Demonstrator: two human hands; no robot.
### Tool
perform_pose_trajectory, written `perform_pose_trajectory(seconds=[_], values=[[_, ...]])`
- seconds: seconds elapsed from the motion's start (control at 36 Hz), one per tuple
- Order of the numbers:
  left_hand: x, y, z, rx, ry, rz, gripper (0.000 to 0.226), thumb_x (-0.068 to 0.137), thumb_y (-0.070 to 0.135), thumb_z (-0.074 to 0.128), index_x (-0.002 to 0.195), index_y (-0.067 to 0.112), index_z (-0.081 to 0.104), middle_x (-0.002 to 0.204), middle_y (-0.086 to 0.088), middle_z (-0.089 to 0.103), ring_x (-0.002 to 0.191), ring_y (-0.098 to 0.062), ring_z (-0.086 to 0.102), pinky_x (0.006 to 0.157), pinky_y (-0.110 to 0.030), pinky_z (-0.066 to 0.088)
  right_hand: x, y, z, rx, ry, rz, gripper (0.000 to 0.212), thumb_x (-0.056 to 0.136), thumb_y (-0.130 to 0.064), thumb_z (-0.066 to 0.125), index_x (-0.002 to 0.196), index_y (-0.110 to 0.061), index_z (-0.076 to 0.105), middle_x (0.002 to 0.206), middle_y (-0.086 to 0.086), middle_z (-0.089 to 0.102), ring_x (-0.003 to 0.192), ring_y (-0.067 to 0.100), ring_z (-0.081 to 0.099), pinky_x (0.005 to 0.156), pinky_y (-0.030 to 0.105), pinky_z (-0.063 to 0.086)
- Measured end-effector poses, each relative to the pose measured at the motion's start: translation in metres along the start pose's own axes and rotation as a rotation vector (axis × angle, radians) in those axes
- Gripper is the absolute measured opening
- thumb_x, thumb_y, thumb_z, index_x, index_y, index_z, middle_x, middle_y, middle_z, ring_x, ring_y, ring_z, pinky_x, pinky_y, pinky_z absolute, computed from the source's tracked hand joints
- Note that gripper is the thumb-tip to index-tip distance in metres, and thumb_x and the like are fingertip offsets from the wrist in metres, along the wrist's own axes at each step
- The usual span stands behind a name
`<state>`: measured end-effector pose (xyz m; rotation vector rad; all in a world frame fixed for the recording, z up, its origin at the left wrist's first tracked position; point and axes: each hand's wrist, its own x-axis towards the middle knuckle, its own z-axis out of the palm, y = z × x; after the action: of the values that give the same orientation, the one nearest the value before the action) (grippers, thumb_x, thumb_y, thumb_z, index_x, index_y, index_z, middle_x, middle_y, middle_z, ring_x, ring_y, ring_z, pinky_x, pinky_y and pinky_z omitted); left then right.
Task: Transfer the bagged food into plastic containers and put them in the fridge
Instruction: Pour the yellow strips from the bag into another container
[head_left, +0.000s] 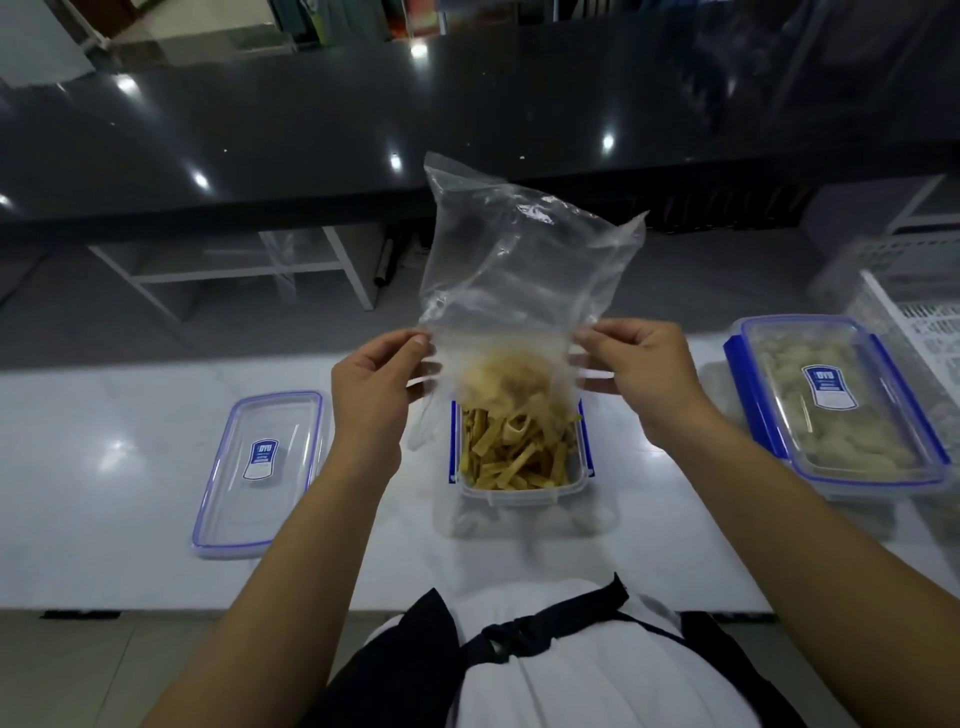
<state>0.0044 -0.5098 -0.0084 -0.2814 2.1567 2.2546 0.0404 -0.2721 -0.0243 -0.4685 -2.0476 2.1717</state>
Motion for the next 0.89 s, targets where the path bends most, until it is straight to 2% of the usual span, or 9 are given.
perform_pose_trajectory(seconds=[0.08,0.19,0.33,0.42,0.5,0.61,0.75,0.89], values=[[-0.001,0.006,-0.001,-0.015,0.002,0.009,0.012,0.095,0.009,0.066,0.094,0.015,0.077,0.084,-0.003,0.077,0.073,-0.016,0.072,0.072,-0.03,0.061,-0.003,-0.001,0.003,-0.067,-0.106,-0.028,0.018,0.094,-0.013,0.068,0.084,-0.022,0.081,0.087,0.005,0.078,0.081,0.024,0.075,0.072,0.039,0.063],[-0.002,0.013,-0.001,-0.032,0.013,0.029,0.012,0.097,0.012,0.065,0.097,0.015,0.077,0.087,-0.003,0.077,0.076,-0.017,0.073,0.073,-0.031,0.062,0.003,-0.009,0.0,0.018,-0.012,-0.004,0.009,0.092,-0.012,0.069,0.093,-0.013,0.078,0.089,0.007,0.077,0.085,0.026,0.076,0.075,0.045,0.063],[-0.006,0.019,-0.001,-0.038,-0.004,0.037,0.013,0.098,0.012,0.063,0.101,0.014,0.076,0.088,-0.005,0.075,0.078,-0.019,0.071,0.077,-0.034,0.061,-0.002,-0.015,0.007,-0.013,-0.091,-0.017,0.011,0.093,-0.011,0.068,0.092,-0.013,0.079,0.088,0.006,0.078,0.084,0.025,0.076,0.068,0.036,0.062],[-0.008,0.023,-0.001,-0.055,-0.001,0.051,0.014,0.098,0.012,0.063,0.102,0.014,0.076,0.091,-0.006,0.075,0.083,-0.02,0.07,0.08,-0.035,0.061,-0.002,-0.02,0.007,0.021,-0.047,-0.022,0.011,0.094,-0.009,0.067,0.096,-0.009,0.078,0.088,0.009,0.078,0.083,0.026,0.076,0.072,0.042,0.063],[-0.01,0.026,-0.001,-0.041,-0.01,0.07,0.015,0.099,0.013,0.062,0.1,0.017,0.076,0.094,-0.006,0.076,0.089,-0.023,0.071,0.082,-0.035,0.061,-0.004,-0.021,0.011,-0.026,-0.086,-0.03,0.012,0.095,-0.008,0.066,0.099,-0.004,0.076,0.093,0.015,0.077,0.086,0.031,0.075,0.075,0.045,0.063],[-0.01,0.032,0.001,-0.075,-0.016,0.089,0.015,0.098,0.014,0.062,0.098,0.018,0.076,0.088,-0.002,0.075,0.083,-0.018,0.07,0.074,-0.029,0.06,-0.003,-0.027,0.01,0.091,-0.024,-0.057,0.011,0.092,-0.009,0.068,0.091,-0.011,0.078,0.089,0.013,0.077,0.083,0.031,0.075,0.069,0.041,0.063],[-0.012,0.032,0.003,-0.062,-0.015,0.086,0.014,0.097,0.011,0.064,0.098,0.016,0.077,0.089,-0.003,0.075,0.084,-0.019,0.068,0.076,-0.031,0.058,-0.006,-0.021,0.015,0.034,-0.043,-0.015,0.01,0.094,-0.008,0.067,0.095,-0.006,0.076,0.091,0.016,0.077,0.087,0.034,0.074,0.067,0.037,0.063],[-0.013,0.036,-0.002,-0.095,-0.001,0.13,0.014,0.097,0.015,0.065,0.1,0.018,0.077,0.09,-0.002,0.076,0.083,-0.016,0.069,0.078,-0.031,0.061,-0.002,-0.033,0.005,0.094,-0.067,-0.073,0.012,0.093,-0.009,0.068,0.092,-0.012,0.079,0.09,0.013,0.077,0.086,0.031,0.075,0.068,0.038,0.062]])
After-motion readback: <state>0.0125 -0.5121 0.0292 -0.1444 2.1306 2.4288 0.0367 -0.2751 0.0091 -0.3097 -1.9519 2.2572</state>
